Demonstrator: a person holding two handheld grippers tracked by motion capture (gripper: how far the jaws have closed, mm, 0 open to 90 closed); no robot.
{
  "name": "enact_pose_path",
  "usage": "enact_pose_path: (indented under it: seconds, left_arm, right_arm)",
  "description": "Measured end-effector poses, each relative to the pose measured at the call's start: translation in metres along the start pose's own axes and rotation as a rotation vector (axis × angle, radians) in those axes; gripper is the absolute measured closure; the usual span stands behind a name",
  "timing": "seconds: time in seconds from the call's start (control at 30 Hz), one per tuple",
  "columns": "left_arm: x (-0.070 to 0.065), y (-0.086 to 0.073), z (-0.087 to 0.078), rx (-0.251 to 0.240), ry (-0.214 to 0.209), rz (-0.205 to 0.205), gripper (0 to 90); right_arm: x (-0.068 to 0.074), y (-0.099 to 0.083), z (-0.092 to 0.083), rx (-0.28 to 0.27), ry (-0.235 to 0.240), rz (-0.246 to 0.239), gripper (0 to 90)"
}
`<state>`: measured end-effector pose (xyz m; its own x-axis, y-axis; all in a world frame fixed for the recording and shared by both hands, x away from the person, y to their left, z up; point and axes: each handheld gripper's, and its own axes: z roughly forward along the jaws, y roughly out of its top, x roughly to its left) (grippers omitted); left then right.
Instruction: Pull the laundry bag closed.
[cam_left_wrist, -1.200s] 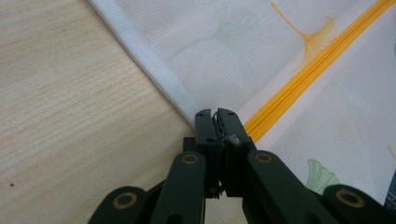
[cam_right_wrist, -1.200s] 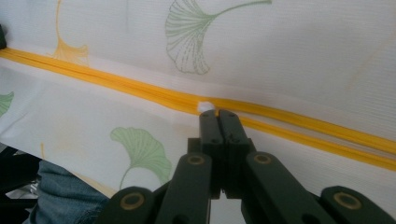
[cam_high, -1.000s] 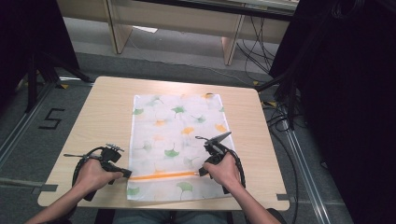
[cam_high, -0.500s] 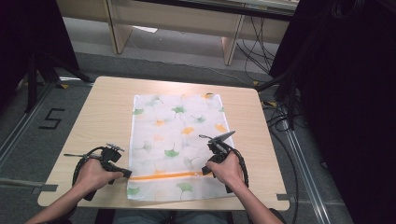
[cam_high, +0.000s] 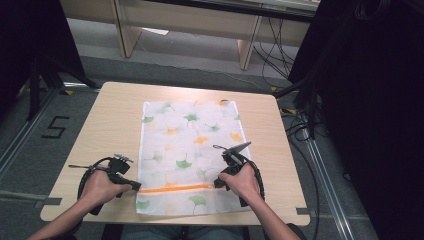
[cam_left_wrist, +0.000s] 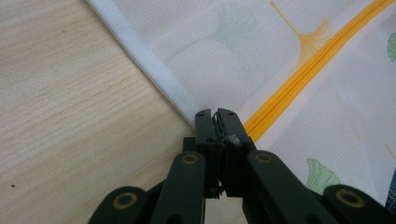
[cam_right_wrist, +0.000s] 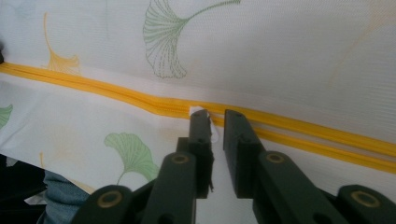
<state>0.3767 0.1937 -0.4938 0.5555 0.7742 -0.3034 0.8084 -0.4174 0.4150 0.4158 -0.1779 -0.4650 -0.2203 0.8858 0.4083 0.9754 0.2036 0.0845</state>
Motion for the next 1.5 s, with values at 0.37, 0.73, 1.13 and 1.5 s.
enact_pose_path:
  seconds: [0.37, 0.73, 1.13, 1.5]
  left_arm:
    - [0.0, 0.0, 0.0, 0.0, -0.001, 0.001, 87.8]
    - [0.0, 0.0, 0.0, 0.0, -0.001, 0.001, 87.8]
    - [0.0, 0.0, 0.0, -0.001, -0.004, 0.0, 87.7]
    - [0.0, 0.0, 0.0, 0.0, -0.002, 0.003, 87.7]
  right_arm:
    - [0.005, -0.001, 0.016, 0.01, -0.044, -0.023, 73.2]
    - [0.013, -0.004, 0.02, -0.001, -0.093, -0.068, 76.1]
    - [0.015, -0.006, 0.02, 0.019, -0.082, -0.045, 87.9]
    - [0.012, -0.003, 0.009, 0.002, -0.064, -0.049, 90.0]
